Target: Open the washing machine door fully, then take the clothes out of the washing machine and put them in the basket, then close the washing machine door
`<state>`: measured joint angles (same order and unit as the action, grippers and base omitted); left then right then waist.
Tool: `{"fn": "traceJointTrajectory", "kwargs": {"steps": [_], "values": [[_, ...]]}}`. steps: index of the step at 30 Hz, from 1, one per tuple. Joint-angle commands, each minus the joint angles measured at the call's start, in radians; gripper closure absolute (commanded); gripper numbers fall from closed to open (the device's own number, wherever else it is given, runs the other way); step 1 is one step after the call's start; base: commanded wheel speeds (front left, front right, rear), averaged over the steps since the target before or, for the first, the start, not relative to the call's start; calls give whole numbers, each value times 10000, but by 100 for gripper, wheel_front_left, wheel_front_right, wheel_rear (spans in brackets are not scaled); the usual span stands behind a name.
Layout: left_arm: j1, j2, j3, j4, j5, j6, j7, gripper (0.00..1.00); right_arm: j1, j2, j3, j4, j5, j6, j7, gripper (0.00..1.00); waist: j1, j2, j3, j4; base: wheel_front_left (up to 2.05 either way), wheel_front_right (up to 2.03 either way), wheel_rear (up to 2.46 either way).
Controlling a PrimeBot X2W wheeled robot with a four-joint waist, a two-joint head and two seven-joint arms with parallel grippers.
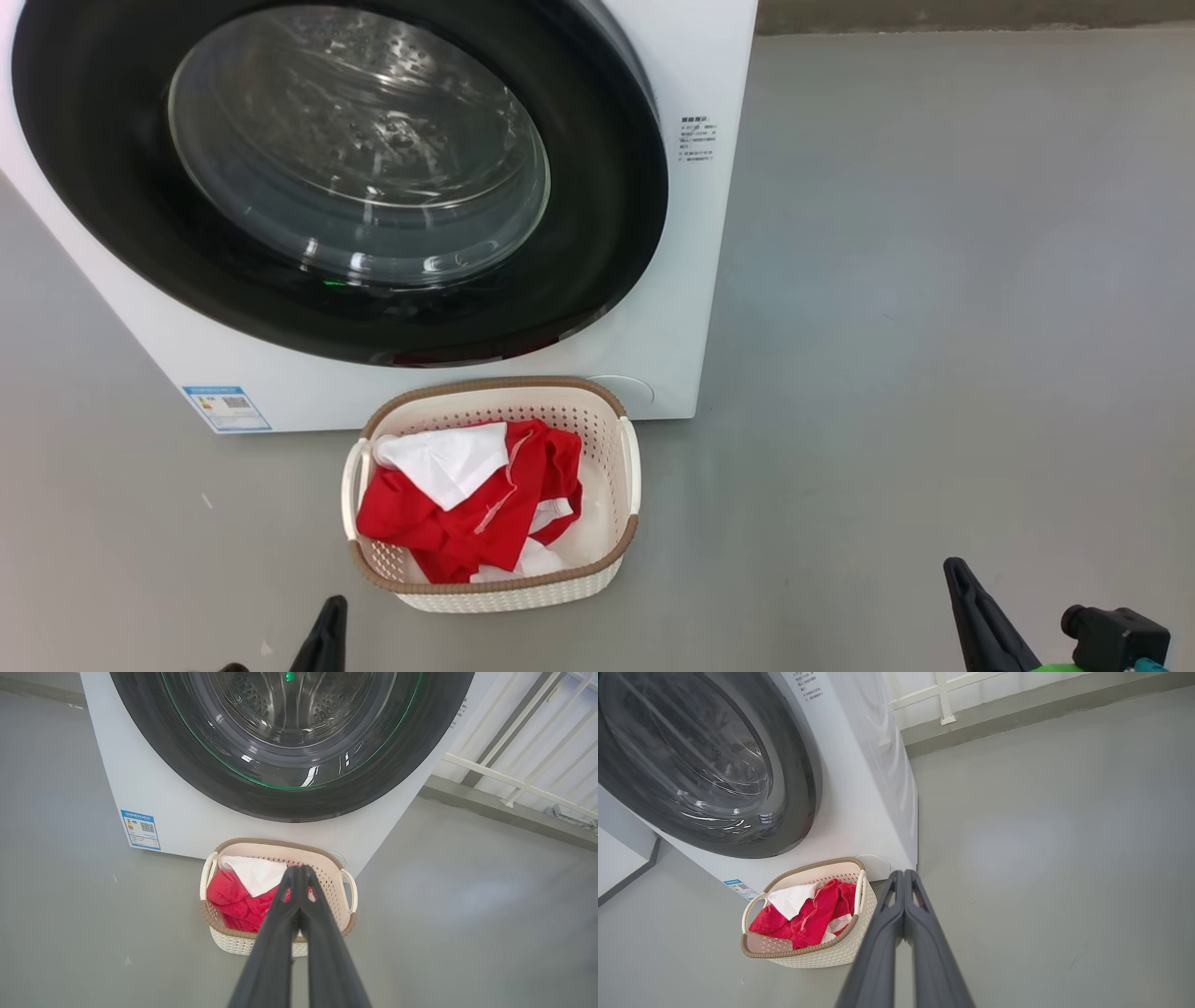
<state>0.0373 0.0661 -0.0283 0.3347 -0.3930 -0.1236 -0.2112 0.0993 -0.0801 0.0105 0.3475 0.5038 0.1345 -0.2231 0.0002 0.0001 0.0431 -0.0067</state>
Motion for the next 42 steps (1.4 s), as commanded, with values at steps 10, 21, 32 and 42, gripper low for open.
{"fn": "traceJointTrajectory", "kwargs": {"steps": [10, 21, 32, 42], "values": [[-347, 42, 257, -296, -1264, -13, 314, 100, -367, -66, -156, -334, 1220, -7, 304, 100, -2, -1, -35, 7, 0, 0, 0], [-467, 20, 384, -359, -2434, -19, 631, 100, -549, -47, -245, -410, 2300, -10, 611, 100, -2, -1, -74, 13, 0, 0, 0], [-598, -3, 523, -430, -3719, -26, 978, 100, -748, -21, -351, -493, 3479, -14, 954, 100, -2, -1, -117, 20, 0, 0, 0], [-695, -21, 627, -483, -4680, -31, 1237, 100, -897, 2, -434, -555, 4357, -17, 1214, 100, -2, -1, -150, 26, 0, 0, 0]]}}
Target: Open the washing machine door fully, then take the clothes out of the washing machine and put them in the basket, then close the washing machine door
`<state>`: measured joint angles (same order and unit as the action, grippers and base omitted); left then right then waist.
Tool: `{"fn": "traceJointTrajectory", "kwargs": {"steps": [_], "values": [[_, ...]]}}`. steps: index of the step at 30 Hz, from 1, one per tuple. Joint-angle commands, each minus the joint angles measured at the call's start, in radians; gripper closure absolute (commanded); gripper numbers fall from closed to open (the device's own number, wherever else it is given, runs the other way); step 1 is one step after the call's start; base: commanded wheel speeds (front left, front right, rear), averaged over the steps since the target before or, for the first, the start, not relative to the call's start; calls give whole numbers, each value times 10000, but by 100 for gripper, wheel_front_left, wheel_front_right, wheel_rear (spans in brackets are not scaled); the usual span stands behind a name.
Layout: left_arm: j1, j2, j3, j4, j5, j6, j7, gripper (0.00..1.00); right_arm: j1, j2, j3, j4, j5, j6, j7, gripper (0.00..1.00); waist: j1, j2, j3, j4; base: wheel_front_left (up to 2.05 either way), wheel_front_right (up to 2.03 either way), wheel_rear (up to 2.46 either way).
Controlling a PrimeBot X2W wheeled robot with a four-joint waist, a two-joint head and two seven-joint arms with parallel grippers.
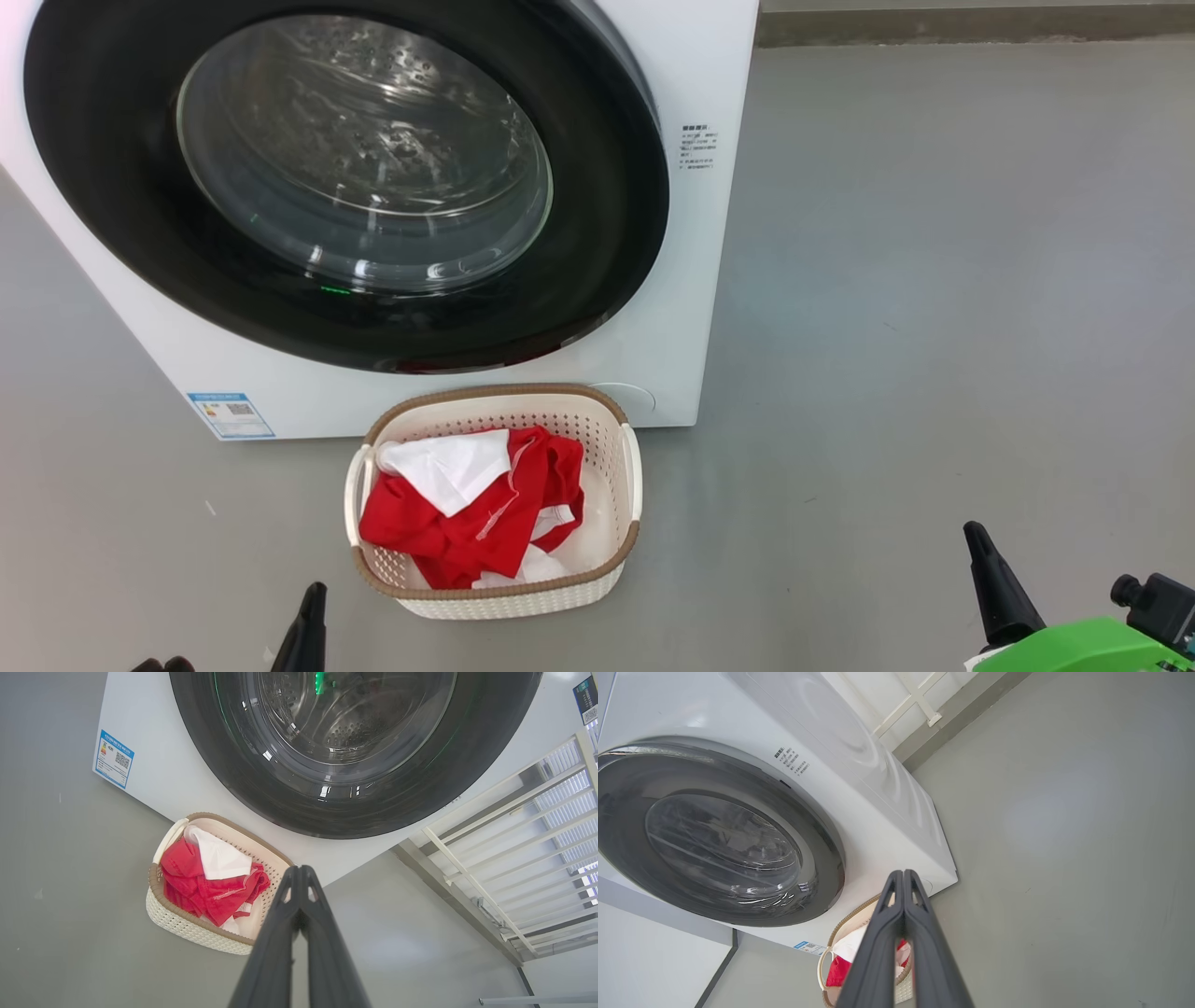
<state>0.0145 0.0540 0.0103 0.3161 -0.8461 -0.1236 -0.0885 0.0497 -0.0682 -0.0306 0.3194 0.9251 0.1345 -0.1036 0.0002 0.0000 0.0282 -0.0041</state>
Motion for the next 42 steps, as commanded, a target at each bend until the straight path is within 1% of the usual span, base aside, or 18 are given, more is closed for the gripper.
{"fn": "traceJointTrajectory", "kwargs": {"steps": [1, 42], "values": [[-478, 98, 253, -303, -255, -32, 39, 100, -418, -114, -34, -280, 242, -17, 49, 100, -1, 0, -4, 1, 0, 0, 0], [-912, 20, 713, -538, -4519, -55, 1190, 100, -1083, 9, -434, -553, 4113, -29, 1227, 100, -1, 0, -147, 24, 0, 0, 0]]}}
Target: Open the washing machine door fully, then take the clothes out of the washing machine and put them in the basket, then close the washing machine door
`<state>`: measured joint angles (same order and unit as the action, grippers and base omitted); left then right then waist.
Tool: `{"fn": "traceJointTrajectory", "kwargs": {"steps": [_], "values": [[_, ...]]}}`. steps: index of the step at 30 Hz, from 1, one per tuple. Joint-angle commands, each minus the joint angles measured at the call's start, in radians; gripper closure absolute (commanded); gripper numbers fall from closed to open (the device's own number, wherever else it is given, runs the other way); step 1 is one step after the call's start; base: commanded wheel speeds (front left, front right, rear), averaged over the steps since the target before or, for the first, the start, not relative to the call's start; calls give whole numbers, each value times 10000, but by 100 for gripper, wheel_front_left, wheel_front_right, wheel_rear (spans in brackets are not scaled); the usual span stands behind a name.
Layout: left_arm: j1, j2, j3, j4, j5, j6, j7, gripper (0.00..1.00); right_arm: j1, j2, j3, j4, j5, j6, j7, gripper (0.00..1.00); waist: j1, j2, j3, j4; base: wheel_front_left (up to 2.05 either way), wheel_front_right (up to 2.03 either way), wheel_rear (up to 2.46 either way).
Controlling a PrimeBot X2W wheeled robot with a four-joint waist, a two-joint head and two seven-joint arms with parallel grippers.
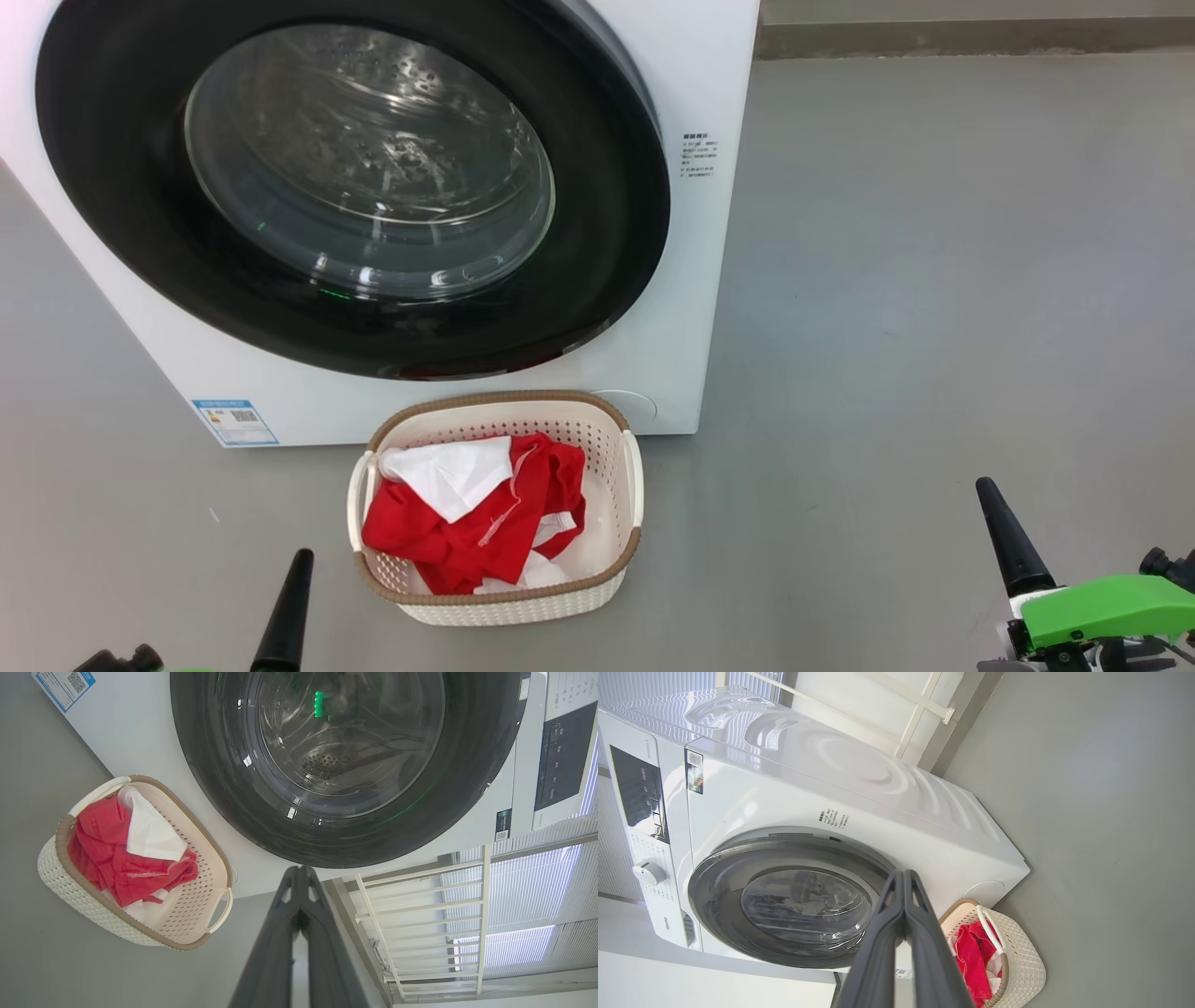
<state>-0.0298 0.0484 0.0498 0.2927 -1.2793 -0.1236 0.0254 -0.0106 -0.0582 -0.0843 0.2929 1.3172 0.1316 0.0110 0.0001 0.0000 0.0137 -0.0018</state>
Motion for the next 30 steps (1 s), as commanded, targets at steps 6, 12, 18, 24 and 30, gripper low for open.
{"fn": "traceJointTrajectory", "kwargs": {"steps": [6, 12, 18, 24, 30], "values": [[-534, 64, 386, -339, -825, -58, 223, 100, -580, -70, 40, -329, 767, -2, 259, 100, -1, 0, -23, 4, 0, 0, 0], [-599, 52, 455, -375, -1466, -61, 396, 100, -680, -50, -23, -370, 1346, -4, 438, 100, -1, 0, -45, 8, 0, 0, 0], [-664, 40, 524, -410, -2103, -65, 568, 100, -779, -29, -87, -411, 1922, -6, 617, 100, -1, 0, -66, 11, 0, 0, 0], [-729, 28, 593, -445, -2743, -68, 741, 100, -880, -8, -151, -452, 2500, -8, 797, 100, -1, 0, -88, 15, 0, 0, 0], [-784, 18, 652, -475, -3284, -71, 887, 100, -965, 11, -206, -486, 2987, -9, 951, 100, -1, 0, -106, 18, 0, 0, 0]]}}
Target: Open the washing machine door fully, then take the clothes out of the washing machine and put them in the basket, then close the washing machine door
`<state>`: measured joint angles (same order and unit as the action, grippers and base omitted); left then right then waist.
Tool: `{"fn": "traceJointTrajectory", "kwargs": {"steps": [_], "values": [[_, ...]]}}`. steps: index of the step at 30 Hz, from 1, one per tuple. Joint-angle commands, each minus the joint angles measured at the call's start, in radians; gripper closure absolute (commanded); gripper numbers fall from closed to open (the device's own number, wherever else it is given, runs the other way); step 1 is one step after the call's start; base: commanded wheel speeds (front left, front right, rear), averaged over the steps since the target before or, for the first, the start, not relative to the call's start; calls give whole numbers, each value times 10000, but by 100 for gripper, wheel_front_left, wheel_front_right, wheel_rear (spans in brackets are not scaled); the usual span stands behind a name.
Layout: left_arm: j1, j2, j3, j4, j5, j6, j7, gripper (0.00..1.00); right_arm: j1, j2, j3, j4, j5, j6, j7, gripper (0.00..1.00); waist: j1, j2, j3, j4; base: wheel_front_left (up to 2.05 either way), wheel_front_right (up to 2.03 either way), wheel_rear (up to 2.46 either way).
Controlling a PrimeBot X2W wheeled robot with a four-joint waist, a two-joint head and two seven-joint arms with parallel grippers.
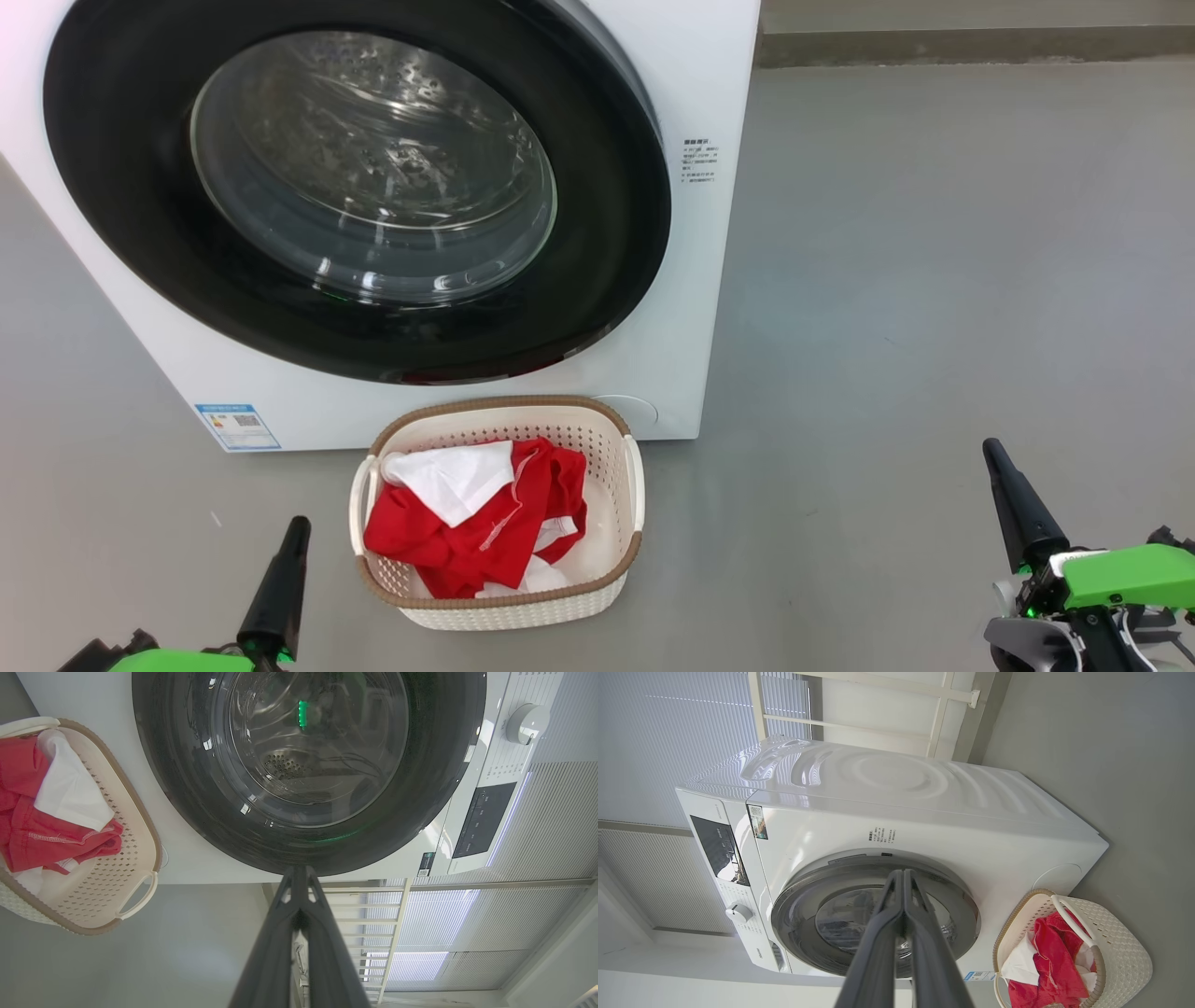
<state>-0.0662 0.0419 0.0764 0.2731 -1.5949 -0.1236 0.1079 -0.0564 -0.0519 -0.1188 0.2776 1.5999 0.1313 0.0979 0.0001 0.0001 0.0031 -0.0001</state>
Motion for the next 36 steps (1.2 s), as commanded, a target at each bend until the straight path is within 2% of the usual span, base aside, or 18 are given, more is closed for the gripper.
{"fn": "traceJointTrajectory", "kwargs": {"steps": [1, 36], "values": [[-419, 84, 385, -280, -128, -71, 62, 100, -506, -51, 137, -333, 159, -6, 83, 100, 0, -1, 0, 1, 0, 0, 0], [-419, 83, 381, -280, -131, -71, 60, 100, -510, -24, 97, -331, 126, -6, 115, 100, 0, -1, 0, 1, 0, 0, 0]]}}
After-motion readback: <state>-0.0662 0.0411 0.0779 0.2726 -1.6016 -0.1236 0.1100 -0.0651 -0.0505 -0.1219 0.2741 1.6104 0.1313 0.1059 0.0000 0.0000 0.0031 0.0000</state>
